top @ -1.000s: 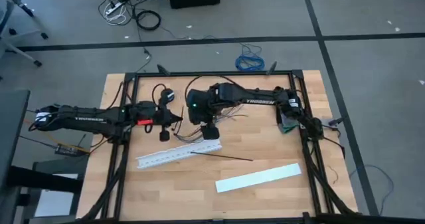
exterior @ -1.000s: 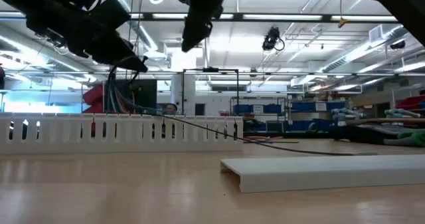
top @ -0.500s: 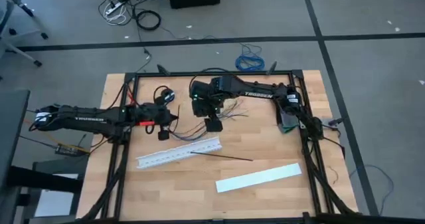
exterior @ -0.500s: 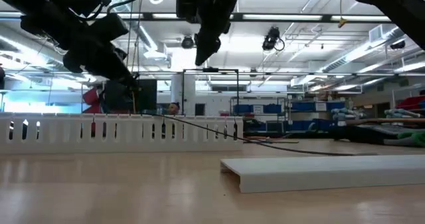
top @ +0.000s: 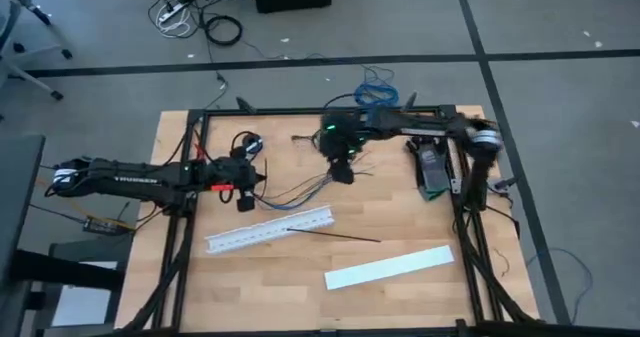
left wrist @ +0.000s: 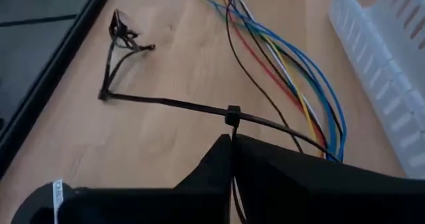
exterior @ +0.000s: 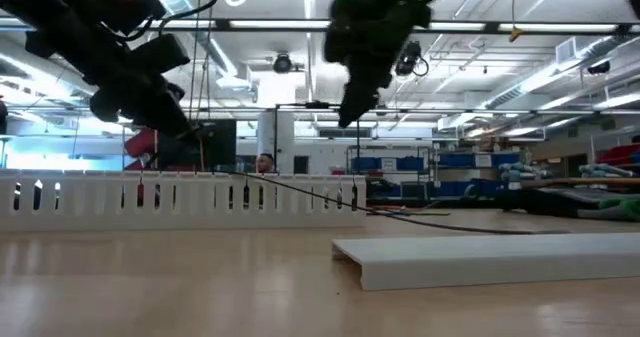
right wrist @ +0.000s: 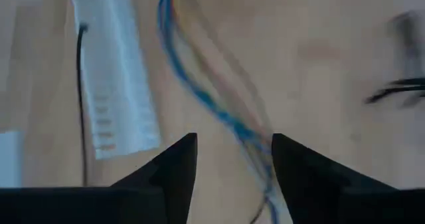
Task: Ziptie cables
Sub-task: Wrap the cable wires with the black zip tie
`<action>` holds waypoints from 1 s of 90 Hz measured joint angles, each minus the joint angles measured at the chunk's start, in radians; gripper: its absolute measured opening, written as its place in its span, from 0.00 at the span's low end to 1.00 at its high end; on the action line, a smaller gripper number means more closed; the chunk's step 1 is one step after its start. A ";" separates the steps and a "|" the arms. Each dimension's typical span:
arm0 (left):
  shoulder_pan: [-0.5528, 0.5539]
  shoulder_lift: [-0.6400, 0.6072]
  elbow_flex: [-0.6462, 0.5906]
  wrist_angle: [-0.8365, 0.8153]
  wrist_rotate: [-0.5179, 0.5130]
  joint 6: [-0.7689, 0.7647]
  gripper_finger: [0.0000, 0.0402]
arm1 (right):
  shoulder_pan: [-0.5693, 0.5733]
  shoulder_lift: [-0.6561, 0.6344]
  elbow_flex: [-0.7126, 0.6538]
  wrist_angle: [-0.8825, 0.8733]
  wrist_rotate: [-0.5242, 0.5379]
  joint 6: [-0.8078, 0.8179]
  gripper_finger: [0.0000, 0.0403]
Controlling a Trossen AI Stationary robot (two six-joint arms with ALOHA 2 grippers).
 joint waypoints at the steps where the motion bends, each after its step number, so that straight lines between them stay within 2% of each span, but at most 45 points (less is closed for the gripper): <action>1: 0.000 0.002 0.000 0.002 0.000 0.000 0.00 | -0.002 -0.021 -0.031 0.035 0.000 0.008 0.47; 12: 0.000 0.033 0.000 0.017 0.000 0.016 0.00 | -0.017 -0.227 -0.359 0.442 0.038 0.091 0.47; 21: 0.000 0.083 -0.001 0.016 0.000 0.020 0.00 | -0.019 -0.335 -0.586 0.774 0.093 0.175 0.47; 30: 0.000 0.151 -0.001 0.028 0.001 0.022 0.00 | -0.019 -0.360 -0.753 1.054 0.096 0.256 0.48; 38: 0.000 0.217 -0.002 0.110 0.010 0.032 0.00 | -0.013 -0.342 -0.839 1.268 0.095 0.279 0.49; 48: 0.000 0.294 0.003 0.258 0.019 0.072 0.00 | 0.007 -0.272 -0.863 1.436 0.091 0.347 0.48; 64: 0.000 0.414 0.059 0.403 -0.007 0.156 0.00 | 0.036 -0.109 -0.769 1.505 0.087 0.387 0.46; 76: 0.000 0.468 0.088 0.394 -0.012 0.186 0.00 | 0.049 0.036 -0.655 1.511 0.125 0.421 0.45; 90: 0.000 0.478 0.085 0.364 -0.012 0.187 0.00 | 0.059 0.217 -0.524 1.511 0.122 0.438 0.45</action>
